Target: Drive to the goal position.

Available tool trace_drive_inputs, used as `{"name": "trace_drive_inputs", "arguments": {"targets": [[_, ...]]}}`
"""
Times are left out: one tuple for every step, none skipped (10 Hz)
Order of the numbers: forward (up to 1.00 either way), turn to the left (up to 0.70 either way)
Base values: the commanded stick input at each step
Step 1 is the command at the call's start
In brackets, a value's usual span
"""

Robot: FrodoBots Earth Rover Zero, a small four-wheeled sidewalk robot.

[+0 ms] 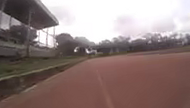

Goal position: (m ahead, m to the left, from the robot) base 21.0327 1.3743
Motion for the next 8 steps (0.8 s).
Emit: {"name": "trace_drive_inputs", "arguments": {"targets": [[0.70,0.01],[0.70,0.01],[0.70,0.01],[0.70,0.01],[0.70,0.01],[0.70,0.01],[0.70,0.01],[0.70,0.01]]}}
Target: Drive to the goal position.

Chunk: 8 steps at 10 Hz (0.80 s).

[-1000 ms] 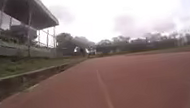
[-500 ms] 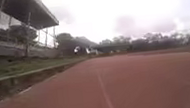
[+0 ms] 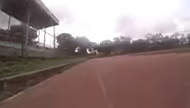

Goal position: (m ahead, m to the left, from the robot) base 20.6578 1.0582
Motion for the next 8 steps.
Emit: {"name": "trace_drive_inputs", "arguments": {"targets": [[0.70,0.01],[0.70,0.01],[0.70,0.01],[0.70,0.01],[0.70,0.01],[0.70,0.01],[0.70,0.01],[0.70,0.01]]}}
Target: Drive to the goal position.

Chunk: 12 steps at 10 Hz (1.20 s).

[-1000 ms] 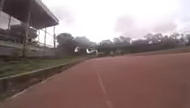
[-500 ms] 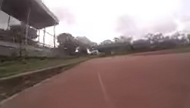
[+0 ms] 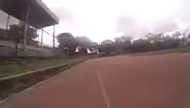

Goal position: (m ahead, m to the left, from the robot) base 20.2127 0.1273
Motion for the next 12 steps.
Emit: {"name": "trace_drive_inputs", "arguments": {"targets": [[0.70,0.01],[0.70,0.01],[0.70,0.01],[0.70,0.01],[0.70,0.01],[0.70,0.01],[0.70,0.01],[0.70,-0.09],[0.70,-0.05],[0.70,0.00],[0.70,0.01],[0.70,0.01]]}}
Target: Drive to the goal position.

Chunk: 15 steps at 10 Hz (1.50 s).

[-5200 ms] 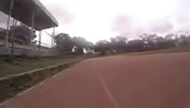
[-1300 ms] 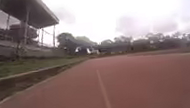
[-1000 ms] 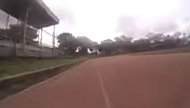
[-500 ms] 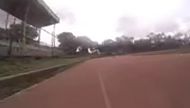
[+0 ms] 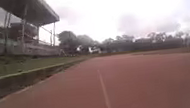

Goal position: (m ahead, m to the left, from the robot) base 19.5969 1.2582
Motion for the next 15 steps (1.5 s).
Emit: {"name": "trace_drive_inputs", "arguments": {"targets": [[0.70,0.01],[0.70,0.01],[0.70,0.01],[0.70,0.01],[0.70,0.01],[0.70,0.01],[0.70,0.01],[0.70,0.01],[0.70,0.01],[0.70,0.01],[0.70,0.01],[0.70,0.01],[0.70,0.01],[0.70,0.01],[0.70,0.01]]}}
